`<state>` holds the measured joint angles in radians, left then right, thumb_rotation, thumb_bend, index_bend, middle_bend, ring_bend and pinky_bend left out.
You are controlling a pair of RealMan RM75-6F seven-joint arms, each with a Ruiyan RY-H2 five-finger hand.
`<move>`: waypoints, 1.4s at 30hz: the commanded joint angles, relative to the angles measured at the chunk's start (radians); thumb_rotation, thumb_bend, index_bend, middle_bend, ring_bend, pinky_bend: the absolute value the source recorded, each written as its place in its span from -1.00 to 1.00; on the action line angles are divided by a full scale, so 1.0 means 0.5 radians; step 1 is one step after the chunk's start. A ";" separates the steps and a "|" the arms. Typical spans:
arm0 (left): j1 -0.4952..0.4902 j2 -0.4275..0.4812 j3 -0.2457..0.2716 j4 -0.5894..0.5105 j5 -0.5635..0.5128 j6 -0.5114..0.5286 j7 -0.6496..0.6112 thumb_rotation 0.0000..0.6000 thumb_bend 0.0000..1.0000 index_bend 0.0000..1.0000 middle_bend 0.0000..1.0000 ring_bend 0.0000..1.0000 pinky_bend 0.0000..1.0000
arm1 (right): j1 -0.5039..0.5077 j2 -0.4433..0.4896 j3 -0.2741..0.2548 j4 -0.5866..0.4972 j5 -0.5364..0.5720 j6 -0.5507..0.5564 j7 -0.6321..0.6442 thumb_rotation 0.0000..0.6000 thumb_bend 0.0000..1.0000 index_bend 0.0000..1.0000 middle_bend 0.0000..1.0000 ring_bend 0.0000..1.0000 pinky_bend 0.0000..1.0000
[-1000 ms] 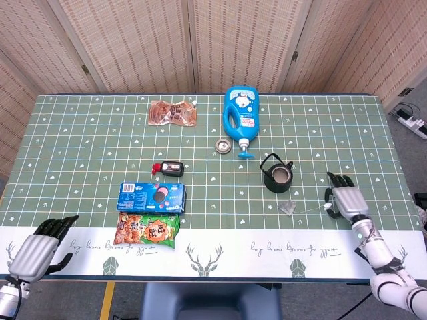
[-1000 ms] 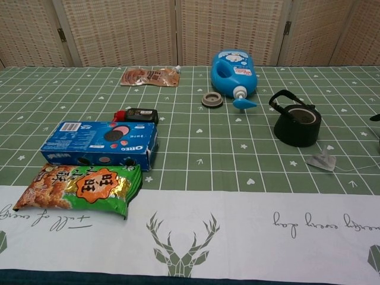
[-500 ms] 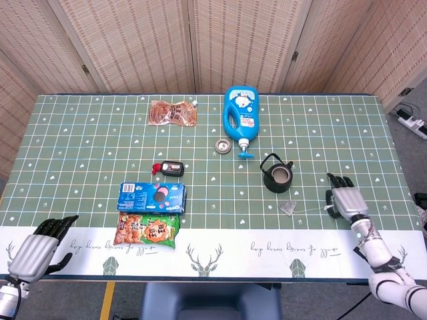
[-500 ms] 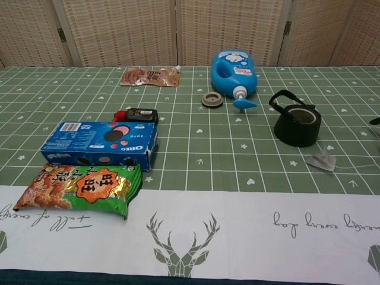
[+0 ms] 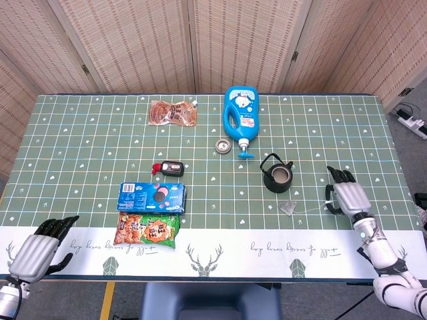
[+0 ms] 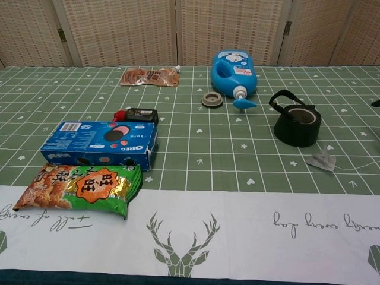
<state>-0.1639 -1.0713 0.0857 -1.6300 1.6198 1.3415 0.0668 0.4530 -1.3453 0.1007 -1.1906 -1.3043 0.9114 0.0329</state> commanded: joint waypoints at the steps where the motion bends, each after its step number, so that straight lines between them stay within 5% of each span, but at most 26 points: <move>1: -0.001 -0.001 -0.001 -0.001 0.000 0.000 0.001 1.00 -0.34 -1.00 -0.80 -0.73 -0.74 | 0.021 0.106 0.072 -0.180 -0.025 0.093 0.010 1.00 -0.21 0.16 -1.00 -1.00 -1.00; 11: -0.003 0.003 0.000 0.003 0.003 -0.001 -0.018 1.00 -0.34 -1.00 -0.80 -0.73 -0.74 | 0.127 0.356 0.262 -0.788 0.137 0.196 -0.378 1.00 -0.21 0.17 -1.00 -1.00 -1.00; 22: -0.005 0.026 -0.002 0.003 0.001 0.004 -0.085 1.00 -0.34 -1.00 -0.80 -0.73 -0.74 | 0.235 0.486 0.412 -1.201 0.373 0.312 -0.708 1.00 -0.21 0.17 -1.00 -1.00 -1.00; 33: -0.021 0.029 -0.013 0.019 -0.031 -0.031 -0.110 1.00 -0.34 -1.00 -0.80 -0.73 -0.74 | 0.379 0.533 0.555 -1.259 0.689 0.322 -0.795 1.00 -0.21 0.17 -1.00 -1.00 -1.00; 42: -0.032 0.028 -0.022 0.025 -0.050 -0.051 -0.105 1.00 -0.34 -1.00 -0.80 -0.73 -0.74 | 0.452 0.442 0.497 -1.089 0.811 0.257 -0.795 1.00 -0.20 0.17 -1.00 -1.00 -1.00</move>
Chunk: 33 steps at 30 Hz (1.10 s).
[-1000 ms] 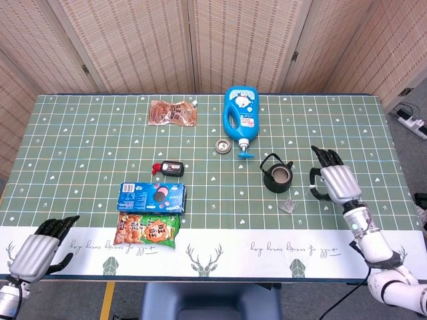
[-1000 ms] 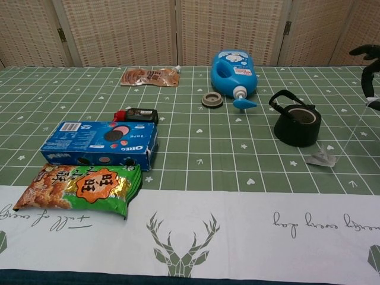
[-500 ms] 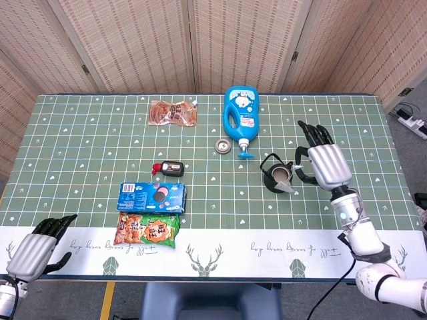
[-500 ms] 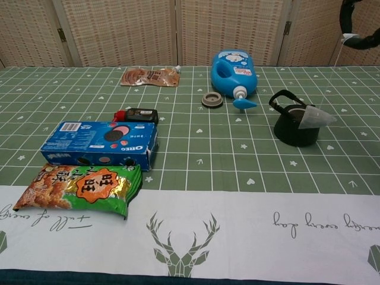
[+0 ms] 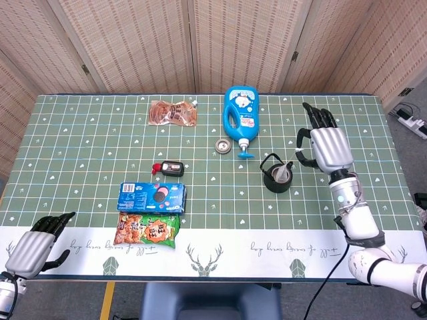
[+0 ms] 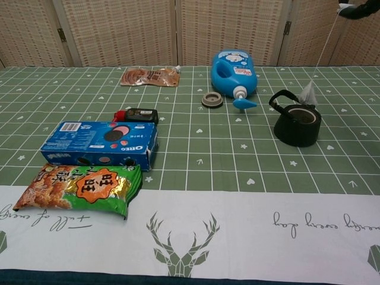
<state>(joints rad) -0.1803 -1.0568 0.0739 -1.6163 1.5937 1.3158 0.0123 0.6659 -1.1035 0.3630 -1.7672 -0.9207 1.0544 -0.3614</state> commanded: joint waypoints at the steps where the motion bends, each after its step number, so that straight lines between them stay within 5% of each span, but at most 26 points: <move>1: 0.002 -0.001 0.002 -0.004 0.003 0.004 0.008 1.00 -0.34 -1.00 -0.80 -0.73 -0.74 | 0.034 -0.059 -0.036 0.091 0.057 -0.038 -0.007 1.00 -0.20 0.17 -1.00 -1.00 -1.00; 27: 0.009 -0.006 0.009 -0.005 0.012 0.014 0.034 1.00 -0.34 -1.00 -0.80 -0.73 -0.74 | -0.045 -0.260 -0.296 0.551 -0.065 -0.108 0.212 1.00 -0.21 0.17 -1.00 -1.00 -1.00; 33: 0.000 -0.026 -0.001 -0.003 -0.027 -0.021 0.075 1.00 -0.34 -1.00 -0.80 -0.73 -0.73 | -0.012 -0.236 -0.228 0.638 -0.040 -0.182 0.294 1.00 -0.21 0.17 -1.00 -1.00 -1.00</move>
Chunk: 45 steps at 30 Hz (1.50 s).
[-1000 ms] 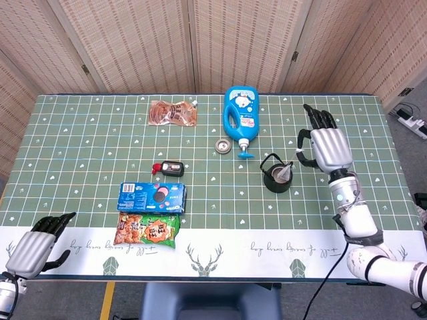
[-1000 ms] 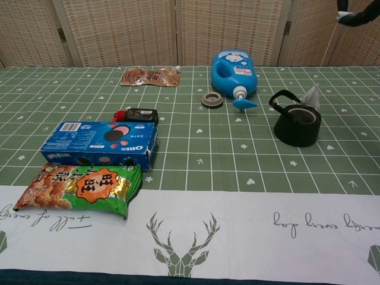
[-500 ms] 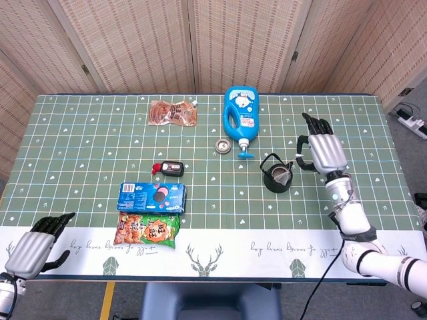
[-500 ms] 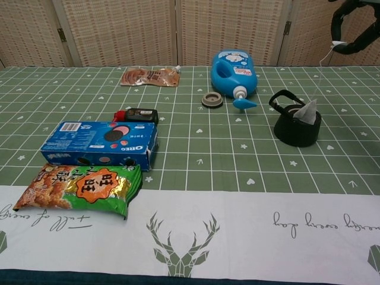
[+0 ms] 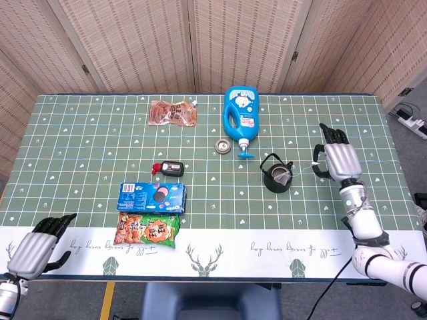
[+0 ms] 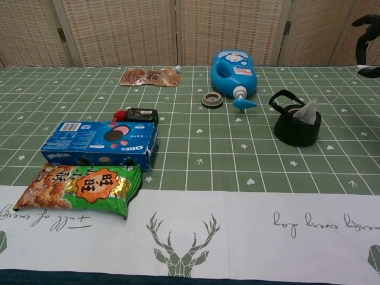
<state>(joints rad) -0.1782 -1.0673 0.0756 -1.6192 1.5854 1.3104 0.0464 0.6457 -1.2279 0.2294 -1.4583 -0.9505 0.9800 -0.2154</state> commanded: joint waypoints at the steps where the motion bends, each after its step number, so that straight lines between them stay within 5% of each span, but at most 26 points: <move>1: -0.006 -0.006 -0.006 0.004 -0.016 -0.015 0.007 1.00 -0.34 -1.00 -0.80 -0.73 -0.73 | 0.043 0.015 0.052 0.024 0.035 -0.044 -0.009 1.00 -0.21 0.17 -1.00 -1.00 -1.00; 9: 0.005 0.013 0.002 -0.001 0.016 0.022 -0.036 1.00 -0.34 -1.00 -0.80 -0.73 -0.74 | 0.004 -0.020 -0.043 0.048 -0.010 -0.074 -0.018 1.00 -0.21 0.14 -1.00 -1.00 -1.00; 11: 0.005 0.010 0.006 -0.002 0.023 0.021 -0.026 1.00 -0.34 -1.00 -0.80 -0.73 -0.74 | -0.022 -0.018 -0.089 0.051 -0.024 -0.114 0.000 1.00 -0.21 -0.08 -1.00 -1.00 -1.00; 16: 0.004 -0.002 0.002 -0.005 0.009 0.013 0.004 1.00 -0.34 -1.00 -0.80 -0.73 -0.73 | -0.043 0.027 -0.213 0.020 0.059 -0.189 -0.191 1.00 -0.20 -0.99 -1.00 -1.00 -1.00; 24: 0.005 0.001 -0.001 0.000 0.009 0.020 -0.010 1.00 -0.34 -1.00 -0.80 -0.73 -0.74 | -0.162 0.260 -0.284 -0.346 0.027 0.052 -0.343 1.00 -0.21 -1.00 -1.00 -0.96 -1.00; 26: 0.006 -0.002 0.000 0.002 0.012 0.022 -0.001 1.00 -0.34 -1.00 -0.80 -0.73 -0.73 | -0.221 0.404 -0.312 -0.533 -0.135 0.083 -0.240 1.00 -0.21 -1.00 -1.00 -0.66 -0.87; 28: 0.005 -0.009 0.001 0.001 0.011 0.018 0.017 1.00 -0.34 -1.00 -0.80 -0.73 -0.74 | -0.275 0.517 -0.364 -0.642 -0.305 0.160 -0.256 1.00 -0.21 -1.00 -1.00 -0.06 -0.47; 31: 0.006 -0.024 0.002 -0.003 0.007 0.012 0.060 1.00 -0.34 -1.00 -0.80 -0.73 -0.74 | -0.333 0.689 -0.436 -0.866 -0.441 0.207 -0.308 1.00 -0.21 -1.00 -1.00 0.26 -0.21; 37: 0.007 -0.045 0.006 -0.013 0.000 -0.001 0.114 1.00 -0.34 -1.00 -0.80 -0.73 -0.73 | -0.264 0.918 -0.472 -1.145 -0.321 -0.036 -0.351 1.00 -0.21 -1.00 -1.00 0.40 -0.10; 45: 0.006 -0.033 0.002 -0.008 -0.006 0.003 0.077 1.00 -0.34 -1.00 -0.80 -0.73 -0.73 | -0.078 0.771 -0.469 -1.066 -0.034 -0.306 -0.487 1.00 -0.21 -0.99 -1.00 0.42 -0.09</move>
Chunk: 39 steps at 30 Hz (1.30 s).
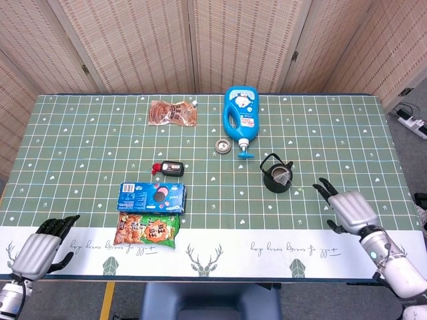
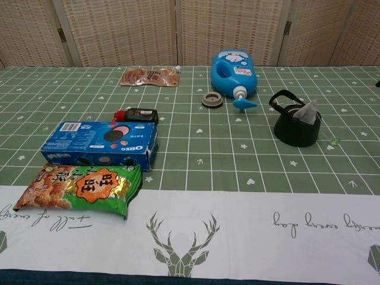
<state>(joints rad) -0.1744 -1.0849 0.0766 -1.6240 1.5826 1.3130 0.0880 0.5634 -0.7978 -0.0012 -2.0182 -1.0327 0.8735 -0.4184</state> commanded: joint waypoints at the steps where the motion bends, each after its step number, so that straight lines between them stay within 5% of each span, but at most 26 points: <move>1: -0.002 0.004 0.000 0.002 0.001 -0.002 -0.011 1.00 -0.34 -1.00 -0.80 -0.73 -0.73 | 0.119 -0.128 -0.004 0.084 0.190 -0.123 -0.097 1.00 -0.21 -0.99 -1.00 0.42 -0.09; 13: 0.002 0.037 -0.001 0.005 0.019 0.026 -0.102 1.00 -0.34 -1.00 -0.80 -0.73 -0.73 | 0.361 -0.482 0.050 0.429 0.492 -0.341 -0.024 1.00 -0.21 -0.96 -1.00 0.42 -0.13; 39: 0.003 0.065 -0.001 0.010 0.033 0.039 -0.177 1.00 -0.34 -1.00 -0.80 -0.73 -0.73 | 0.595 -0.708 0.017 0.708 0.667 -0.444 0.105 1.00 -0.21 -0.88 -1.00 0.42 -0.13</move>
<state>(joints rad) -0.1732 -1.0524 0.0762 -1.6192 1.5990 1.3326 -0.0005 0.8581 -1.1491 0.0104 -1.6662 -0.7025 0.6512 -0.3638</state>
